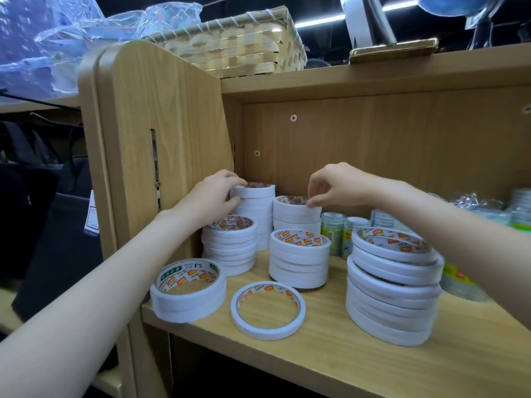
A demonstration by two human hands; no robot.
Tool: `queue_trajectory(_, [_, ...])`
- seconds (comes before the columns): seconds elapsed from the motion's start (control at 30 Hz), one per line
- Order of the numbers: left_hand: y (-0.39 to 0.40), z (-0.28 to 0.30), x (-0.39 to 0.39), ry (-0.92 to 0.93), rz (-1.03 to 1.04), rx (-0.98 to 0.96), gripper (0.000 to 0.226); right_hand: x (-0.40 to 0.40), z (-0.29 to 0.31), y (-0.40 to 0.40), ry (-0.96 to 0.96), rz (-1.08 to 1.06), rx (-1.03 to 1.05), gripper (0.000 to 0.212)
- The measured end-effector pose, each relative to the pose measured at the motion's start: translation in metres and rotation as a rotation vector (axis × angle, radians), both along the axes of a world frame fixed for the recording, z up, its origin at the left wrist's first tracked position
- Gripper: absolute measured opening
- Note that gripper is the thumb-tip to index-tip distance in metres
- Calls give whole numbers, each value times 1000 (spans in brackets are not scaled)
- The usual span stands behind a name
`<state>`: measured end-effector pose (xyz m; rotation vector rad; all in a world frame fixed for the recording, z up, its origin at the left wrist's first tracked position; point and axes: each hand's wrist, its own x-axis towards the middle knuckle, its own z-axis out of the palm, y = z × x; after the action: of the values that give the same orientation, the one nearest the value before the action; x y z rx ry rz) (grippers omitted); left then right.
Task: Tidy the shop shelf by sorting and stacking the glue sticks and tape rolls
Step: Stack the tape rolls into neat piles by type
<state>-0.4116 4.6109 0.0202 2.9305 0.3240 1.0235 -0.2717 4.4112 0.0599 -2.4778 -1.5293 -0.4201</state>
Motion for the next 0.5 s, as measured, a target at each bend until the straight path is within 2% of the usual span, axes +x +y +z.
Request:
queue_trajectory(0.07, [-8, -3, -24, -37, -52, -49, 28, -17, 1, -14, 9, 68, 40, 8])
queue_trajectory(0.13, [-18, -6, -52, -10, -116, -125, 17, -41, -1, -24, 32, 144, -7, 9])
queue_trajectory(0.27, [-34, -18, -94, 195, -106, -154, 11, -78, -16, -23, -10, 81, -342, 42])
queue_trajectory(0.37, [-35, -27, -111, 316, -128, -201, 11, -91, -35, -13, -10, -45, -469, 67])
queue_trajectory(0.43, [-33, -31, -118, 431, -154, -266, 14, -95, -44, -9, -71, -114, -523, 74])
queue_trajectory(0.5, [-34, -36, -122, 574, -170, -267, 15, -97, -49, -10, -132, -99, -449, 70])
